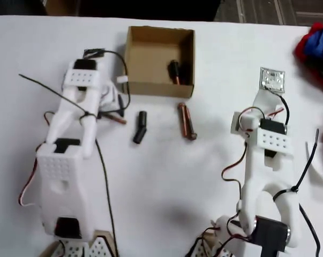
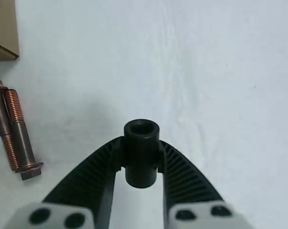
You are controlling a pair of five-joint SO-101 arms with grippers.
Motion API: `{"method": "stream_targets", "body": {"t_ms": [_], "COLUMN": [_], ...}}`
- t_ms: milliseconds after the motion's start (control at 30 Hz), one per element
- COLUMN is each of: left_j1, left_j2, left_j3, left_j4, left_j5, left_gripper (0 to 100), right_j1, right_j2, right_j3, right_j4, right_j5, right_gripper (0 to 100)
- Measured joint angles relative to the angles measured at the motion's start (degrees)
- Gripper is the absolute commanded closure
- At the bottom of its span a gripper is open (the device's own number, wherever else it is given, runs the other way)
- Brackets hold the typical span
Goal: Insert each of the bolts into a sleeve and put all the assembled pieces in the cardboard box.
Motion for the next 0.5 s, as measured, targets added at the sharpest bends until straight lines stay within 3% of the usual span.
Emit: {"method": "stream_targets", "body": {"t_ms": [267,500], "left_j1": [2.9,0.8], "left_j2": [0.0,0.0], "left_j3": [0.0,0.0], "left_j4": [-0.1,-0.1], "left_j5": [10.9,13.4], "left_gripper": [74,74], "right_j1": [0.0,0.0], "right_j2": [0.0,0.0], "right_j3": [0.0,0.0], "right_j4": [0.0,0.0], "right_j5": [0.0,0.0], "right_gripper": [97.8,97.8]}}
